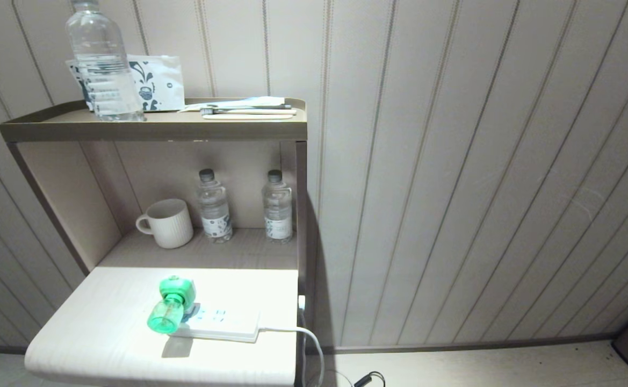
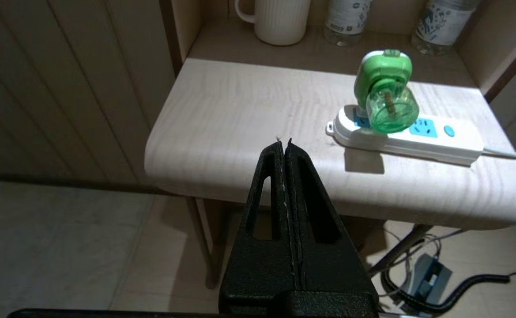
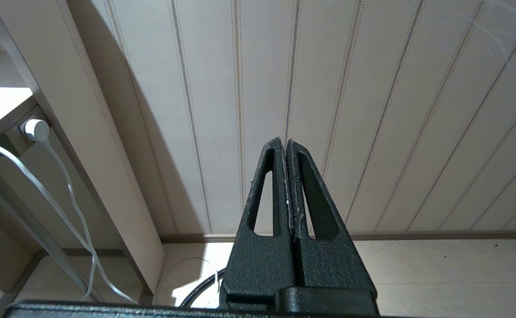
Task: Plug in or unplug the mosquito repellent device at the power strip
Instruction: Hold the socket with your right hand and unplug it with your left hand
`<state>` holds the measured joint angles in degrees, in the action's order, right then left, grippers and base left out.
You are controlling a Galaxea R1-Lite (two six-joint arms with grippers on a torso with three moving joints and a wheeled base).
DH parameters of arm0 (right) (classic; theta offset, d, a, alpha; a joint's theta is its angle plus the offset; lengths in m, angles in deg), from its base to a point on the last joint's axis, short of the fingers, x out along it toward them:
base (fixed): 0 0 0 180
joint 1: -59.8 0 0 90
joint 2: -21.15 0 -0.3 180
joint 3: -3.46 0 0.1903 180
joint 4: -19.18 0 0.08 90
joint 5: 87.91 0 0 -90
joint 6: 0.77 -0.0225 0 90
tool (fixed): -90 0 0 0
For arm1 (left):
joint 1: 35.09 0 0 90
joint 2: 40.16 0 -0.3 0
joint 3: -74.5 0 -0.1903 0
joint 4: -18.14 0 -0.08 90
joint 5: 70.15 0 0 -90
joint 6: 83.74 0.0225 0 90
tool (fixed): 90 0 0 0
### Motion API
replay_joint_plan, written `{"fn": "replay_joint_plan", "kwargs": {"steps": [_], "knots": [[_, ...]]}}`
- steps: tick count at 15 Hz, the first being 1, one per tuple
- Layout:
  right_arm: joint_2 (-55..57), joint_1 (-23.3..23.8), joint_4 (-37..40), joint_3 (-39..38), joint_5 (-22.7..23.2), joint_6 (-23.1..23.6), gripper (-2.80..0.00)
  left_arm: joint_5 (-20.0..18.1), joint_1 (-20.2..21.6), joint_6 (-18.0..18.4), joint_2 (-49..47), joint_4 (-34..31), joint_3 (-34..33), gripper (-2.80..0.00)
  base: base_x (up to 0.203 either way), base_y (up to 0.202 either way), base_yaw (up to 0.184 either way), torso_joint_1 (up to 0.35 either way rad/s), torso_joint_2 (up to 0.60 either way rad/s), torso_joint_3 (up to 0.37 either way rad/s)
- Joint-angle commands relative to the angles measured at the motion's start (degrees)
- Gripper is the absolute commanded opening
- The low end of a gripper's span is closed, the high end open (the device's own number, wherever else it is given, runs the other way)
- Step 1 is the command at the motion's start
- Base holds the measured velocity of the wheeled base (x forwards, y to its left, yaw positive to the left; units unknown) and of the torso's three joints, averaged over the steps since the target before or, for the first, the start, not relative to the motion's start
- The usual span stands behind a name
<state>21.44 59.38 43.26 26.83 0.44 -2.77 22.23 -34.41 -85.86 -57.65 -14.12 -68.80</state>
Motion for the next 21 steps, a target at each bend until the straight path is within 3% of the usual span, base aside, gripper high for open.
{"fn": "replay_joint_plan", "kwargs": {"steps": [1,4,6,7,10,21], "knots": [[0.0,0.0,0.0,0.0,0.0,0.0,-2.80,0.0,-0.1,0.8,10.8,1.4,-5.2,-2.80,0.000,0.000,0.000,0.000,0.00,0.000],[0.0,0.0,0.0,0.0,0.0,0.0,-2.80,-0.2,-0.4,7.0,17.5,7.1,-11.1,-2.80,0.000,0.000,0.000,0.000,0.00,0.000],[0.0,-0.1,0.0,0.0,0.0,0.0,-2.80,-3.3,-0.4,6.4,17.5,13.6,-13.2,-2.80,0.000,0.000,0.000,0.000,0.00,0.000],[0.0,0.0,0.0,0.0,0.0,0.0,-2.80,-4.1,-0.4,4.8,17.5,13.6,-13.3,-2.80,0.000,0.000,0.000,0.000,0.00,0.000],[0.0,0.0,0.0,0.0,0.0,0.0,-2.80,-3.0,-0.4,2.6,17.5,13.6,-13.3,-2.80,0.000,0.000,0.000,0.000,0.00,0.000],[0.0,0.0,0.0,0.0,0.0,0.0,-2.80,-2.7,-0.4,2.0,17.5,13.8,-13.3,-2.80,0.000,0.000,0.000,0.000,0.00,0.000]]}}
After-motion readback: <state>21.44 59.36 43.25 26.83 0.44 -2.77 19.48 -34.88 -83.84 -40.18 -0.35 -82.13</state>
